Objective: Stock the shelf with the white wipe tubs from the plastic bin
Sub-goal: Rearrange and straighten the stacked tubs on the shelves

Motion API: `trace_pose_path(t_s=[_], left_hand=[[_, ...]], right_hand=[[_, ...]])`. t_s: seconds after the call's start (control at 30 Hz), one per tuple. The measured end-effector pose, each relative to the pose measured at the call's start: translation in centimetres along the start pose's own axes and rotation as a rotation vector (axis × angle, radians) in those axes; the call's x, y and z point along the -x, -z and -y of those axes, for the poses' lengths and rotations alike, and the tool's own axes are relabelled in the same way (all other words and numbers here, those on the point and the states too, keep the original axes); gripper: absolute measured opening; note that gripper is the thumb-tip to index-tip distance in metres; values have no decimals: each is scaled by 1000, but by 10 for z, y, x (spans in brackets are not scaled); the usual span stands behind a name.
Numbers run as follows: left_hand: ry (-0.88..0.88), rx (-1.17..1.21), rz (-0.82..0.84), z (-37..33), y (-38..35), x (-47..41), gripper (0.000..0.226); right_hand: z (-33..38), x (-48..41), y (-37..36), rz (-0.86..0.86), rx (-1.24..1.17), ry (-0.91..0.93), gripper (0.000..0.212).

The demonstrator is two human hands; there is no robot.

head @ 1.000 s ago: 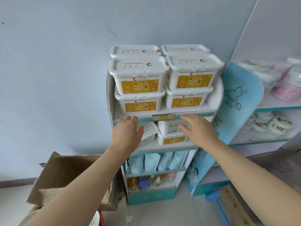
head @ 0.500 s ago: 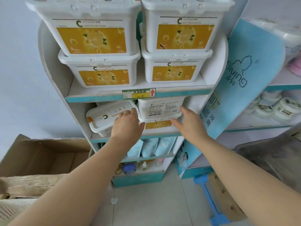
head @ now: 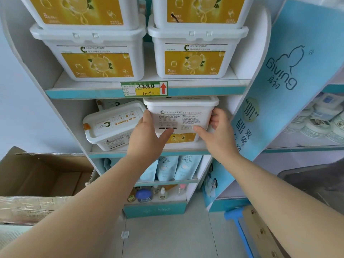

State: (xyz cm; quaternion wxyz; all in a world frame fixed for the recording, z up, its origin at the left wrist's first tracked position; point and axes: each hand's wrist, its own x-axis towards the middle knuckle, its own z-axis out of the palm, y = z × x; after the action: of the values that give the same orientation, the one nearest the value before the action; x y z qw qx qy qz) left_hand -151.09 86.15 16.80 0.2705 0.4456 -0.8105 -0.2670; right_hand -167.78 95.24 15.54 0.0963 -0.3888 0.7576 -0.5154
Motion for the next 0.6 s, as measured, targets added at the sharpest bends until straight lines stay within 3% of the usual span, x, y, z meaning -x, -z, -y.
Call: trace_pose_path(t_s=[0.13,0.27,0.33,0.47,0.6], left_hand=[[28,94,18,3,0,15,64],[53,223,75,3,5,19,77],[65,343,99,0,8,20,84],[185,430,126,-9,4,21,77],[274,538,291,-16,3,30,102]], right_hand=[[2,13,11,52,-47,-13,56],[4,6,13,258,-123,-84,89],[7,4,15,342,-131,-89,96],[9,14,18,352,-69,-56,88],[7,24,21,376,-109,-38,79]])
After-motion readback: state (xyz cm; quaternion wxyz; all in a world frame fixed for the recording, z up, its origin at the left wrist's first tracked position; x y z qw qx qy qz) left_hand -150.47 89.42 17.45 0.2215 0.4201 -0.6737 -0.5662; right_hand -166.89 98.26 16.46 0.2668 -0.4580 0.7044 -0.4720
